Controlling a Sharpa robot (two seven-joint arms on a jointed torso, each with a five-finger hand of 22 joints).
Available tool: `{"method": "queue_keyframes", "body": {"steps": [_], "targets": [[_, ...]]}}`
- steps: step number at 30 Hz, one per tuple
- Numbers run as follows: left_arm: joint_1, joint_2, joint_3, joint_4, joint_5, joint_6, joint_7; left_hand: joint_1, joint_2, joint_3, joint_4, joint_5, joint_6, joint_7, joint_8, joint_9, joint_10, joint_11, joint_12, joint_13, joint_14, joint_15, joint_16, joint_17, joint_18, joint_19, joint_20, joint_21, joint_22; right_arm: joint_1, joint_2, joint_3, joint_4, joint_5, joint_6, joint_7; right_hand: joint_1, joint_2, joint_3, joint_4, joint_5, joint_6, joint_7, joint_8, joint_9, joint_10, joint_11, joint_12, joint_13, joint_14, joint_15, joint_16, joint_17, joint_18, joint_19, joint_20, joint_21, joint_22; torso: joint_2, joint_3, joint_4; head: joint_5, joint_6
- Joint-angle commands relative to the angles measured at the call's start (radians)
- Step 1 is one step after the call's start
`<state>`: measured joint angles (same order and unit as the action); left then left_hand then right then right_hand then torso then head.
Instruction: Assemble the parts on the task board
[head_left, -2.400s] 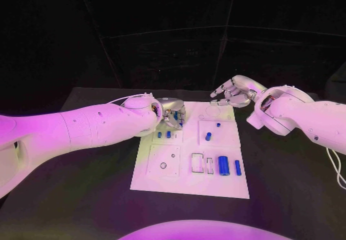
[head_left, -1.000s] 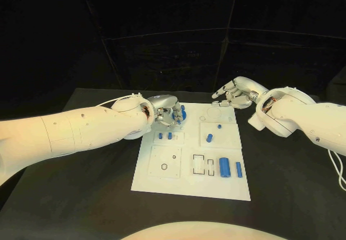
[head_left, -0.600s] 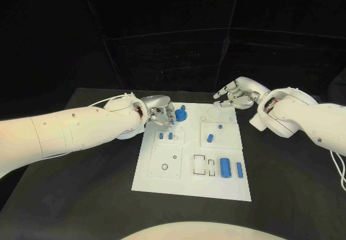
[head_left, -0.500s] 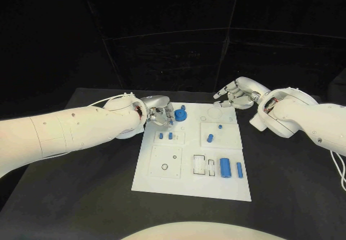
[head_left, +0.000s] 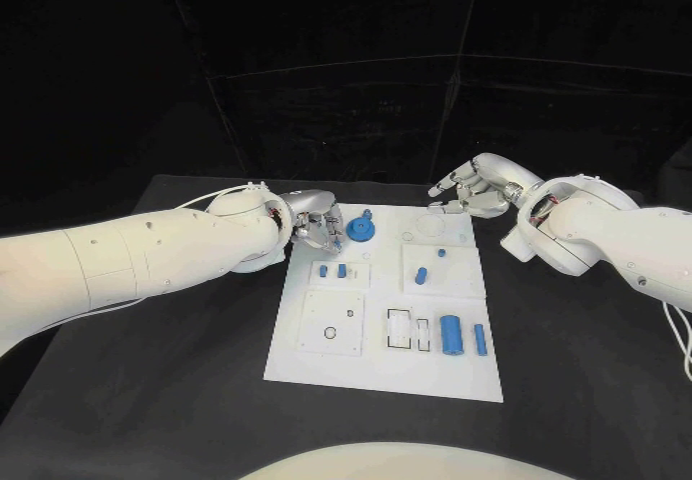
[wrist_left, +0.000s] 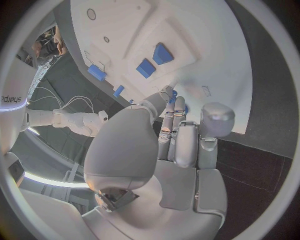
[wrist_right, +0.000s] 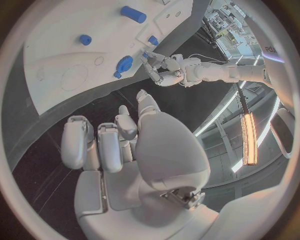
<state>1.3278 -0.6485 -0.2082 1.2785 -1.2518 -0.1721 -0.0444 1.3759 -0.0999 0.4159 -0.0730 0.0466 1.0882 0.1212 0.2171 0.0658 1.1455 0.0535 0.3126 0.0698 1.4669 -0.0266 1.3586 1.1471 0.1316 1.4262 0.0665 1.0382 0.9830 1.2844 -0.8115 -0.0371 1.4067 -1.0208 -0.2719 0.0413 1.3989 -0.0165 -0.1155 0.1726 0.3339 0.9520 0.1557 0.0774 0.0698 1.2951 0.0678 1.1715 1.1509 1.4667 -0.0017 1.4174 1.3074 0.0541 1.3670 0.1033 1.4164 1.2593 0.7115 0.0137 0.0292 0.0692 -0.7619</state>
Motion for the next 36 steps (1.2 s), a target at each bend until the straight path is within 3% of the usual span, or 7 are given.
{"method": "queue_keyframes", "body": {"steps": [1, 29, 36], "targets": [[0.001, 0.002, 0.001, -0.003, 0.006, 0.021, -0.011, -0.010, -0.001, 0.005, 0.000, 0.001, 0.003, -0.003, -0.005, 0.000, 0.006, -0.002, -0.004, -0.001, 0.031, -0.005, -0.003, -0.001, -0.011, 0.006, 0.000, 0.003, -0.001, 0.002, 0.000, 0.001, 0.002, -0.002, -0.010, 0.012, 0.000, 0.012, -0.004, 0.000, 0.004, 0.008, -0.001, 0.005, 0.001, -0.003, -0.001, 0.000, 0.001, 0.047, -0.007, -0.002, 0.001, 0.017, -0.004, -0.001, -0.006, 0.000, 0.000, -0.0006, 0.0004, -0.002, 0.001], [0.001, 0.004, 0.000, 0.012, 0.007, 0.059, -0.021, -0.011, 0.000, 0.008, -0.003, 0.001, 0.011, -0.007, -0.006, 0.001, 0.015, -0.005, -0.006, -0.001, 0.030, -0.007, -0.004, -0.005, -0.011, 0.006, 0.000, 0.006, 0.003, 0.002, 0.002, 0.001, 0.001, -0.002, -0.007, 0.012, 0.000, 0.012, -0.004, 0.000, 0.004, 0.008, -0.001, 0.005, 0.001, -0.003, -0.001, 0.000, 0.001, 0.047, -0.007, -0.002, 0.001, 0.017, -0.004, -0.001, -0.006, 0.000, 0.000, -0.0005, -0.0005, 0.000, -0.005], [0.001, 0.008, 0.000, 0.001, 0.021, 0.070, -0.032, -0.031, -0.015, 0.001, -0.001, 0.001, -0.014, 0.005, -0.028, -0.003, -0.009, 0.006, -0.029, -0.006, 0.028, 0.000, -0.006, -0.012, -0.012, 0.004, 0.002, 0.002, 0.001, 0.002, 0.003, 0.001, 0.001, -0.002, -0.007, 0.012, 0.000, 0.012, -0.004, 0.000, 0.004, 0.008, -0.001, 0.005, 0.001, -0.003, -0.001, 0.000, 0.001, 0.047, -0.007, -0.002, 0.001, 0.017, -0.004, -0.001, -0.006, 0.000, 0.000, -0.0001, -0.0005, -0.002, -0.006]]}}
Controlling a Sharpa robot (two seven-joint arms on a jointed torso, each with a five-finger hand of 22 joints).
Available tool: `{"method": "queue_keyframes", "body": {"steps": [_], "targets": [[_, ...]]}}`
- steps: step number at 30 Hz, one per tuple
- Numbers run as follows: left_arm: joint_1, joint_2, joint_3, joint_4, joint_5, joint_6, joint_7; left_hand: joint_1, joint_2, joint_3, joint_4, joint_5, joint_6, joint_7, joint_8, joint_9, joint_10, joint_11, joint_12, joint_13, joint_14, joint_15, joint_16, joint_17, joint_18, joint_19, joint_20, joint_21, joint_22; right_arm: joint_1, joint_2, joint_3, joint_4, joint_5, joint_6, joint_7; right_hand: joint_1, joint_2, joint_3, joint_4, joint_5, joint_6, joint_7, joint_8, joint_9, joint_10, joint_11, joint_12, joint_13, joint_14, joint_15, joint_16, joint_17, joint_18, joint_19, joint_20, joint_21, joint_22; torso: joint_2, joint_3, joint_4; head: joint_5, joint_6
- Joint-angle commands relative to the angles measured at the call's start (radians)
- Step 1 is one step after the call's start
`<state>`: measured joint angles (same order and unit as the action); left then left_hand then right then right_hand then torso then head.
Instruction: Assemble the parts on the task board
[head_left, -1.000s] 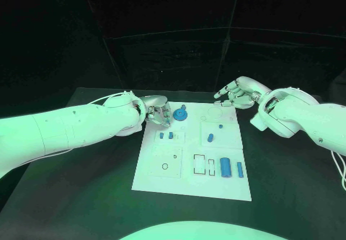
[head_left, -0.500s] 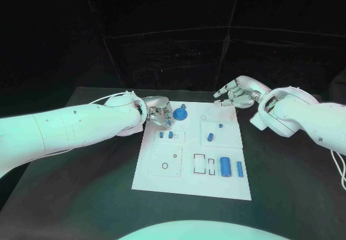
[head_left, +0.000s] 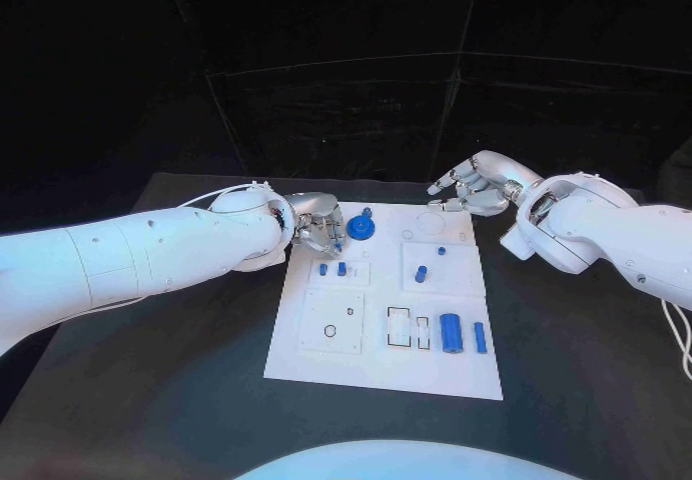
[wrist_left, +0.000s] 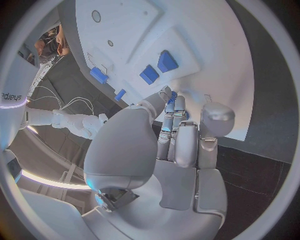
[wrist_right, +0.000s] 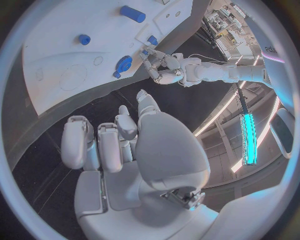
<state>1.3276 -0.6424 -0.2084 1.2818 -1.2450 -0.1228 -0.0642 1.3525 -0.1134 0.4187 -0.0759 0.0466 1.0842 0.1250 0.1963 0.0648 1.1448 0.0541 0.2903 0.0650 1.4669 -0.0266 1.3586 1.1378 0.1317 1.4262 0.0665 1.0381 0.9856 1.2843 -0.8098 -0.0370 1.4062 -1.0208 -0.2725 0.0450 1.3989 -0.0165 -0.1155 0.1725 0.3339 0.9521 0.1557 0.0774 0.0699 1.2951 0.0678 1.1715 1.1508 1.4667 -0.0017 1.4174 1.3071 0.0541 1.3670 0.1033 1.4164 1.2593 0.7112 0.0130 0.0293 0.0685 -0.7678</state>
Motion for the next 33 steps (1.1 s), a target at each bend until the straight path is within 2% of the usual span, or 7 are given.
{"method": "queue_keyframes", "body": {"steps": [1, 7, 23, 25, 27, 29, 33], "targets": [[0.001, 0.003, 0.000, -0.004, 0.017, 0.022, -0.013, -0.011, -0.005, -0.003, 0.002, 0.001, -0.016, 0.004, -0.012, -0.002, -0.017, 0.009, -0.013, -0.002, 0.028, 0.002, -0.007, -0.005, -0.012, 0.003, 0.004, 0.001, -0.003, 0.002, 0.001, 0.000, 0.001, -0.002, -0.007, 0.009, 0.000, 0.012, -0.004, 0.000, 0.004, 0.008, -0.001, 0.005, 0.001, -0.003, -0.001, 0.000, 0.001, 0.047, -0.007, -0.002, 0.001, 0.017, -0.004, -0.001, -0.006, 0.000, 0.000, 0.0006, -0.0008, -0.001, -0.001], [0.001, 0.005, 0.000, -0.008, 0.027, 0.023, -0.015, -0.019, -0.015, -0.006, -0.001, 0.001, -0.041, 0.019, -0.035, -0.001, -0.071, 0.029, -0.052, -0.004, 0.023, 0.018, -0.013, -0.020, -0.010, -0.007, 0.015, -0.026, -0.028, 0.002, 0.001, 0.000, 0.001, -0.002, -0.007, 0.008, 0.000, 0.012, -0.004, 0.000, 0.004, 0.008, -0.001, 0.005, 0.001, -0.003, -0.001, 0.000, 0.001, 0.047, -0.007, -0.002, 0.001, 0.017, -0.004, -0.001, -0.006, 0.000, 0.000, 0.0002, 0.0000, -0.002, -0.002], [0.001, -0.008, 0.000, -0.009, 0.042, 0.022, -0.017, -0.019, -0.022, -0.010, -0.010, 0.001, -0.064, 0.022, -0.058, -0.001, -0.097, 0.035, -0.073, -0.002, 0.020, 0.024, -0.017, -0.031, -0.005, -0.014, 0.023, -0.044, -0.045, 0.002, -0.002, 0.000, 0.001, -0.003, -0.001, -0.006, 0.001, 0.014, -0.005, 0.001, 0.006, 0.008, -0.001, 0.005, 0.001, -0.007, -0.001, -0.006, -0.006, 0.045, -0.007, -0.007, -0.007, 0.019, -0.009, -0.001, -0.011, -0.008, -0.001, -0.0001, 0.0001, -0.001, -0.003], [0.001, -0.014, 0.000, -0.007, 0.042, 0.021, -0.017, -0.018, -0.024, -0.010, -0.012, 0.001, -0.068, 0.022, -0.062, -0.002, -0.099, 0.036, -0.075, -0.002, 0.020, 0.025, -0.017, -0.032, -0.005, -0.014, 0.023, -0.046, -0.046, 0.002, -0.003, 0.000, -0.001, -0.007, 0.005, -0.012, 0.002, 0.012, -0.007, 0.002, 0.004, 0.005, -0.001, 0.004, 0.000, -0.028, -0.001, -0.033, -0.033, 0.043, -0.006, -0.013, -0.015, 0.024, -0.023, -0.001, -0.022, -0.028, 0.000, -0.0001, 0.0000, -0.002, -0.002], [0.001, -0.028, 0.001, -0.001, 0.049, 0.016, -0.014, -0.021, -0.033, -0.017, -0.015, 0.001, -0.075, 0.024, -0.068, -0.002, -0.106, 0.037, -0.079, -0.002, 0.019, 0.026, -0.018, -0.035, -0.004, -0.015, 0.025, -0.049, -0.049, 0.002, -0.004, 0.000, -0.003, -0.012, 0.011, -0.014, 0.014, 0.015, -0.008, 0.003, 0.003, 0.001, -0.001, 0.004, 0.000, -0.127, -0.002, -0.180, -0.181, 0.044, -0.007, -0.014, -0.013, 0.025, -0.028, -0.001, -0.029, -0.037, -0.001, -0.0008, 0.0003, -0.004, -0.001], [0.002, -0.040, 0.001, 0.004, 0.053, 0.008, -0.012, -0.029, -0.046, -0.030, -0.015, 0.001, -0.084, 0.025, -0.075, -0.002, -0.111, 0.038, -0.082, -0.002, 0.019, 0.026, -0.019, -0.036, -0.003, -0.015, 0.026, -0.052, -0.052, 0.002, -0.005, 0.000, -0.005, -0.018, 0.015, -0.014, 0.027, 0.019, -0.006, 0.001, 0.003, 0.002, -0.002, 0.005, 0.001, -0.170, -0.004, -0.259, -0.260, 0.043, -0.008, -0.018, -0.018, 0.025, -0.027, -0.003, -0.030, -0.037, -0.001, -0.0011, 0.0008, -0.006, 0.000], [0.004, -0.066, 0.007, 0.007, 0.080, -0.028, 0.002, -0.027, -0.042, -0.038, -0.017, 0.001, -0.088, 0.026, -0.080, 0.000, -0.117, 0.039, -0.084, -0.001, 0.019, 0.027, -0.018, -0.038, -0.001, -0.016, 0.027, -0.058, -0.057, 0.002, -0.009, 0.000, -0.011, -0.050, 0.018, -0.021, 0.082, 0.024, 0.007, -0.007, -0.007, 0.021, -0.007, 0.014, 0.002, -0.217, -0.010, -0.431, -0.432, 0.034, -0.015, -0.047, -0.056, 0.030, -0.042, -0.009, -0.048, -0.063, -0.001, -0.0009, 0.0006, -0.006, 0.002]]}}
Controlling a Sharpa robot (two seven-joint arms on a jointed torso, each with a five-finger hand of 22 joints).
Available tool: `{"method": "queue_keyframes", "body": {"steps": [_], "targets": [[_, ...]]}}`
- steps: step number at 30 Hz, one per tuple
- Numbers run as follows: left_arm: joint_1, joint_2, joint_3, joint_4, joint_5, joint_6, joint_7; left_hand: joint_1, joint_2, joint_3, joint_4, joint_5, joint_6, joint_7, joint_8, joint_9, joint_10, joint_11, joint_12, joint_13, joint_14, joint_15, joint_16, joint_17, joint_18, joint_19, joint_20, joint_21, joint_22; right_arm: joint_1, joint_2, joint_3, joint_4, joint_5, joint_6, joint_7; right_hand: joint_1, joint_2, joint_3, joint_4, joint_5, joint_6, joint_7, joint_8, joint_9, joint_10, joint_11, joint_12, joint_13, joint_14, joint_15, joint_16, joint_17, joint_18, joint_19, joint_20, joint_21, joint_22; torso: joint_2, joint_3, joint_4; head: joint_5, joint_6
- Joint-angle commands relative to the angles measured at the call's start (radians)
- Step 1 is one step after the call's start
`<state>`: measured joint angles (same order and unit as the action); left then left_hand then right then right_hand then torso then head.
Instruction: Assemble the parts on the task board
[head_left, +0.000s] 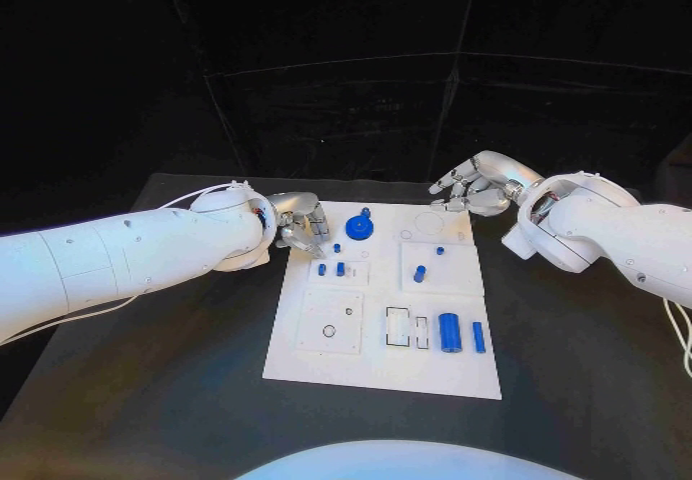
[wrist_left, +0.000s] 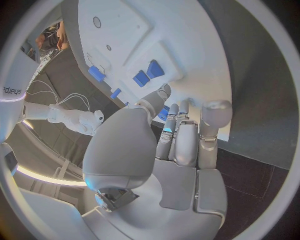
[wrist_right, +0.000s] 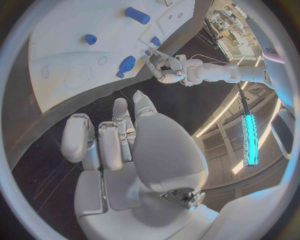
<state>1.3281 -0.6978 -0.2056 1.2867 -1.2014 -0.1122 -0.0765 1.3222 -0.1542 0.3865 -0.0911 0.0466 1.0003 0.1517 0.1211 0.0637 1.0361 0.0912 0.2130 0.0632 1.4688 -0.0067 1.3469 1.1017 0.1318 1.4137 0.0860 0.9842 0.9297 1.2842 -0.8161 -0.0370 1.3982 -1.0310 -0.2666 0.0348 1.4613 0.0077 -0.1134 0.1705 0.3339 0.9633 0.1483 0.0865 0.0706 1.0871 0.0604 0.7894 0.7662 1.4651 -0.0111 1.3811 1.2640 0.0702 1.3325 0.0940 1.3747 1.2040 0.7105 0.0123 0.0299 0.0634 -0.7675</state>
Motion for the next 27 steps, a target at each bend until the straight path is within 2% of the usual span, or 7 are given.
{"method": "queue_keyframes", "body": {"steps": [1, 4, 8, 11, 14, 16, 27], "targets": [[0.004, -0.016, 0.005, 0.002, 0.047, -0.051, 0.021, 0.006, 0.004, -0.005, -0.002, 0.001, -0.001, 0.001, -0.004, 0.002, -0.008, 0.002, -0.006, 0.002, 0.017, 0.007, -0.006, -0.001, -0.001, -0.003, 0.008, -0.004, -0.001, 0.002, -0.003, 0.000, -0.004, -0.054, 0.012, -0.015, 0.030, 0.000, 0.008, -0.005, -0.013, 0.015, 0.000, 0.006, 0.001, -0.008, -0.003, -0.078, -0.077, 0.034, -0.006, -0.016, -0.020, 0.015, -0.009, -0.001, -0.008, -0.010, -0.001, 0.0001, -0.0002, -0.001, 0.001], [0.006, -0.034, 0.008, -0.001, 0.139, -0.110, 0.082, 0.015, 0.020, 0.001, -0.003, 0.002, 0.018, 0.005, 0.004, 0.005, -0.003, 0.005, -0.004, 0.003, 0.017, 0.009, -0.007, -0.004, 0.001, -0.005, 0.009, -0.014, -0.011, 0.002, -0.006, 0.000, -0.008, -0.131, 0.014, -0.035, 0.070, 0.001, 0.025, -0.009, -0.031, 0.041, -0.001, 0.012, 0.002, -0.025, -0.004, -0.190, -0.174, 0.031, -0.007, -0.034, -0.043, 0.016, -0.010, -0.004, -0.013, -0.015, -0.001, -0.0005, 0.0004, -0.005, 0.004], [0.008, -0.056, 0.010, 0.007, 0.340, -0.180, 0.222, 0.023, 0.034, 0.011, -0.009, 0.001, 0.051, 0.007, 0.015, 0.008, 0.007, 0.006, 0.000, 0.002, -0.010, 0.011, -0.058, -0.091, 0.027, -0.051, 0.012, -0.142, -0.139, -0.001, -0.006, 0.000, -0.005, -0.259, 0.020, -0.070, 0.120, -0.002, 0.057, -0.012, -0.068, 0.070, -0.005, 0.015, 0.000, -0.001, -0.004, -0.328, -0.303, 0.025, -0.009, -0.071, -0.092, 0.018, -0.012, -0.004, -0.021, -0.024, -0.001, 0.0012, -0.0022, -0.014, 0.010], [0.008, -0.071, 0.010, 0.020, 0.636, -0.210, 0.357, 0.005, 0.047, 0.012, 0.004, 0.001, 0.060, 0.006, 0.012, 0.005, 0.023, 0.005, 0.006, 0.003, -0.067, 0.009, -0.154, -0.233, 0.050, -0.116, 0.014, -0.282, -0.268, -0.011, -0.007, 0.000, 0.008, -0.397, 0.035, -0.124, 0.139, -0.001, 0.085, -0.009, -0.104, 0.090, -0.007, 0.017, 0.000, -0.001, 0.001, -0.419, -0.380, 0.022, -0.005, -0.089, -0.116, 0.018, -0.013, -0.001, -0.024, -0.028, -0.001, 0.0013, -0.0010, -0.033, 0.013], [0.008, -0.081, 0.009, 0.031, 0.842, -0.200, 0.444, 0.010, 0.065, 0.026, 0.004, 0.005, 0.044, 0.021, 0.002, 0.003, 0.003, 0.017, 0.005, 0.002, -0.185, 0.022, -0.307, -0.458, 0.048, -0.176, 0.023, -0.333, -0.294, -0.019, -0.006, 0.000, 0.018, -0.488, 0.051, -0.163, 0.146, -0.003, 0.114, 0.000, -0.162, 0.102, -0.007, 0.014, -0.002, 0.013, 0.004, -0.488, -0.444, 0.024, -0.002, -0.096, -0.125, 0.018, -0.012, 0.003, -0.026, -0.030, 0.000, 0.0015, -0.0027, -0.048, 0.017], [0.007, -0.088, 0.008, 0.038, 0.944, -0.183, 0.487, 0.003, 0.072, 0.026, 0.009, 0.004, 0.046, 0.020, 0.005, 0.004, 0.004, 0.017, 0.015, 0.004, -0.228, 0.025, -0.348, -0.522, 0.048, -0.196, 0.027, -0.351, -0.303, -0.025, -0.005, 0.000, 0.025, -0.535, 0.061, -0.182, 0.149, -0.008, 0.138, 0.006, -0.199, 0.105, -0.005, 0.008, -0.003, 0.012, 0.007, -0.525, -0.481, 0.024, 0.003, -0.101, -0.132, 0.019, -0.013, 0.006, -0.029, -0.034, 0.001, 0.0001, -0.0019, -0.055, 0.018], [0.004, -0.112, 0.006, 0.070, 1.176, -0.115, 0.562, -0.006, 0.096, 0.021, 0.021, 0.005, 0.048, 0.014, 0.013, 0.005, 0.053, 0.004, 0.065, 0.016, -0.250, 0.018, -0.352, -0.549, 0.052, -0.203, 0.026, -0.368, -0.315, -0.053, 0.000, -0.001, 0.046, -0.631, 0.080, -0.195, 0.119, -0.068, 0.175, 0.035, -0.230, 0.070, 0.008, -0.021, -0.005, 0.000, 0.029, -0.599, -0.572, 0.021, 0.019, -0.119, -0.159, 0.023, -0.024, 0.020, -0.045, -0.056, 0.000, -0.0001, -0.0006, -0.084, 0.020]]}}
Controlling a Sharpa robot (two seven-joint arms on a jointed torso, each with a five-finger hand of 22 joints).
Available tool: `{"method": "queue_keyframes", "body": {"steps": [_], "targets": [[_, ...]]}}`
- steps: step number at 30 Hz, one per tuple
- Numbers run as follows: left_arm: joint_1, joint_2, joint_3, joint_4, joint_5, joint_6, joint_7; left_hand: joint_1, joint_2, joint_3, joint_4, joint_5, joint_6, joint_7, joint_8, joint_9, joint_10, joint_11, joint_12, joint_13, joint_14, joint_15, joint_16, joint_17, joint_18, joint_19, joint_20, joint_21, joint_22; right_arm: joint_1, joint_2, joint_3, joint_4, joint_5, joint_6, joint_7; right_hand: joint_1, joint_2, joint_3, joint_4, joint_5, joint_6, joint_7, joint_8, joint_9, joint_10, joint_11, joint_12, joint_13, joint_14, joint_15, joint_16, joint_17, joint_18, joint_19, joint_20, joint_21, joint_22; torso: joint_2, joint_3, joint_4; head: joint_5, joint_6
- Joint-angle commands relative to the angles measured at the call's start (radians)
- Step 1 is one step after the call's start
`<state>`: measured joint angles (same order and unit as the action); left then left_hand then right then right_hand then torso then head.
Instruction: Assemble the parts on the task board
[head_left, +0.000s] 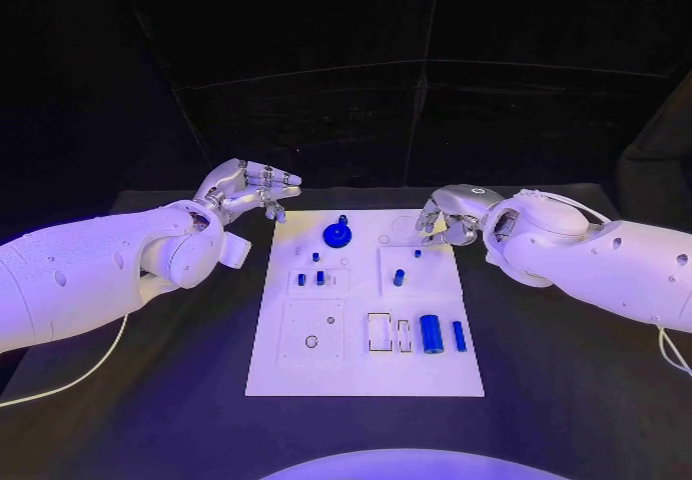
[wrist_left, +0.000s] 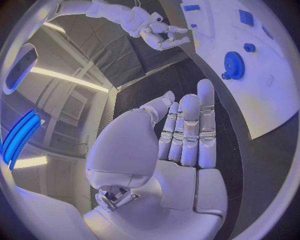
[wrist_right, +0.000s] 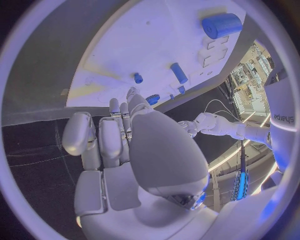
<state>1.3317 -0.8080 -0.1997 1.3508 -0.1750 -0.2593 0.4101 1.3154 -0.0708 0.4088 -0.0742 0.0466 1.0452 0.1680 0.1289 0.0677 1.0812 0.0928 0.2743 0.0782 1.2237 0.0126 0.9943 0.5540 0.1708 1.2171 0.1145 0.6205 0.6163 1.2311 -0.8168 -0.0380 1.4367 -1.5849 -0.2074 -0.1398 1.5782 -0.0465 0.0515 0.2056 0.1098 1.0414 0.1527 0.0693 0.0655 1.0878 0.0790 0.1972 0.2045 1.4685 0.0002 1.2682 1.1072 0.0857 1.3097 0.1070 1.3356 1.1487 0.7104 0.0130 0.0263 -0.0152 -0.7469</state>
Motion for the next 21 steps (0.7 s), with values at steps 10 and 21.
{"method": "queue_keyframes", "body": {"steps": [10, 21], "targets": [[-0.005, -0.001, 0.000, 0.003, 0.175, 0.033, 0.083, 0.004, 0.023, 0.003, 0.003, 0.005, 0.004, -0.003, 0.008, 0.001, 0.009, 0.000, 0.014, 0.002, -0.008, -0.003, 0.003, -0.006, 0.013, -0.004, -0.005, -0.007, -0.004, -0.011, 0.003, 0.000, 0.029, -0.086, 0.039, -0.010, 0.012, -0.032, 0.072, 0.000, 0.004, -0.004, 0.009, -0.003, 0.002, 0.013, 0.016, -0.031, -0.067, 0.019, 0.012, -0.007, -0.006, 0.008, 0.001, 0.013, -0.008, -0.001, 0.001, 0.0000, 0.0045, 0.003, 0.001], [-0.007, -0.001, 0.000, -0.001, 0.177, 0.033, 0.084, 0.006, 0.025, 0.004, 0.002, 0.005, 0.004, -0.003, 0.008, 0.001, 0.008, 0.000, 0.016, 0.002, -0.008, -0.003, 0.003, -0.007, 0.013, -0.004, -0.005, -0.008, -0.005, -0.019, 0.000, 0.000, 0.043, -0.086, 0.074, -0.007, 0.010, -0.053, 0.119, -0.003, 0.011, 0.001, 0.009, -0.003, 0.002, 0.024, 0.016, -0.043, -0.102, 0.018, 0.013, -0.008, -0.011, 0.008, 0.001, 0.013, -0.009, -0.002, 0.001, -0.0003, 0.0042, 0.005, -0.004]]}}
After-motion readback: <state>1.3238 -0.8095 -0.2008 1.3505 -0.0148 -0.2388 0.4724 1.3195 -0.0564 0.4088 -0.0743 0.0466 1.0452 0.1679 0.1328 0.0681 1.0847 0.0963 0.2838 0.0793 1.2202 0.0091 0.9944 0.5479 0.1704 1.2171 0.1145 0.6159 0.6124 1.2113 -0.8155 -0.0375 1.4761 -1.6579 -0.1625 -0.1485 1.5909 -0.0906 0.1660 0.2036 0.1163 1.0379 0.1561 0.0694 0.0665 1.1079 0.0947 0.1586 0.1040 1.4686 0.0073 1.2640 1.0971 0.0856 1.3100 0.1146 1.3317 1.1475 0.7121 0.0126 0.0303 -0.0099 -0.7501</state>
